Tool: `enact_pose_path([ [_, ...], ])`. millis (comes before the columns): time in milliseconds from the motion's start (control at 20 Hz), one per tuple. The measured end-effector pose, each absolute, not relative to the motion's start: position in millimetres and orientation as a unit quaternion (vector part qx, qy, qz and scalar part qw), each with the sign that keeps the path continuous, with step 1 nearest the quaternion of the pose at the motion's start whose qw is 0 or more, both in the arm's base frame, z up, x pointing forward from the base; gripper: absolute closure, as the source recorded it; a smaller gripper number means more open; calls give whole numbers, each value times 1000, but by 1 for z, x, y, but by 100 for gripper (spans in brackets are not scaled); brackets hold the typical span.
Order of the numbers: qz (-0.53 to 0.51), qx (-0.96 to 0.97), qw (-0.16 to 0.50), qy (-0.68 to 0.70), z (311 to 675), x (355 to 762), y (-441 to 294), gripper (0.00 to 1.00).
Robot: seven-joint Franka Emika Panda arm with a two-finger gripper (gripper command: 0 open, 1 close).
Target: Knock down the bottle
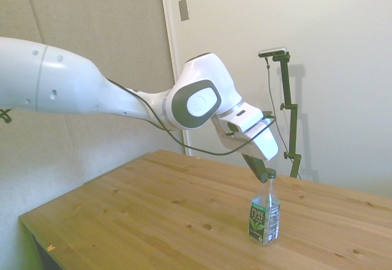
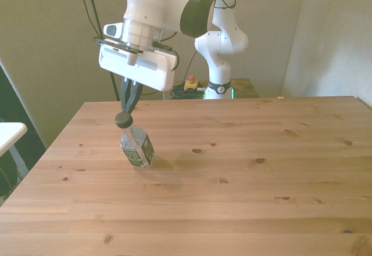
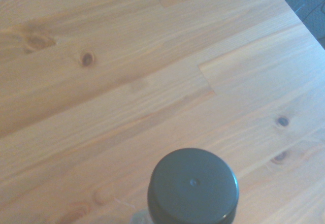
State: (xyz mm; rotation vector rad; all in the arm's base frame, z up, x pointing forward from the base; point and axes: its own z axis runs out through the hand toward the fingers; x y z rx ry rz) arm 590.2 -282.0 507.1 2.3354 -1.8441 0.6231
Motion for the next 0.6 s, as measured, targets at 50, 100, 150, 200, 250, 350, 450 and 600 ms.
enact_pose_path([
  [50, 205, 765, 51, -609, 501, 603, -282, 100],
  [100, 205, 763, 52, -611, 493, 614, -281, 100],
  [150, 204, 762, 52, -612, 487, 624, -279, 100],
  [200, 204, 761, 50, -614, 482, 632, -278, 100],
  [250, 204, 760, 46, -615, 479, 638, -278, 100],
  [350, 210, 756, 30, -620, 478, 647, -278, 100],
  [450, 219, 750, 15, -624, 478, 653, -280, 100],
  [600, 226, 743, -2, -629, 476, 662, -281, 100],
])
